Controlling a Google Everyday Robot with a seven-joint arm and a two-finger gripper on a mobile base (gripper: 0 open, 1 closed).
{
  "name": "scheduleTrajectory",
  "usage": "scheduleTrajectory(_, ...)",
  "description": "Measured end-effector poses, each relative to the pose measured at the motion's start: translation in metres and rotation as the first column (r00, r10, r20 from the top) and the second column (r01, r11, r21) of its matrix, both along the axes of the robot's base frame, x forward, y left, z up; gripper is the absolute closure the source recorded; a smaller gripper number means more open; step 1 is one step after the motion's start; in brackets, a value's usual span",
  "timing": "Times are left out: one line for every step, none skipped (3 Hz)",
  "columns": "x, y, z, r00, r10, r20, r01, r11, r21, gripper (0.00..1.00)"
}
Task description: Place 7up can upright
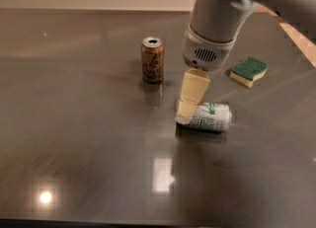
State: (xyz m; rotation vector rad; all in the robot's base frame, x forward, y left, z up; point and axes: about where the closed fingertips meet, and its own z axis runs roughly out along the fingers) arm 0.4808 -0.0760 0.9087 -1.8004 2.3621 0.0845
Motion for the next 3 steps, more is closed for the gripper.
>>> scheduleTrajectory(0.008,0.006,-0.024,0.9992,-0.013,-0.038,0.012,0.999,-0.041,0.00)
scheduleTrajectory(0.008,0.004,-0.041,0.9984,-0.024,-0.051,0.020,0.997,-0.075,0.00)
scheduleTrajectory(0.000,-0.003,-0.053,0.9984,-0.025,-0.051,0.021,0.996,-0.087,0.00)
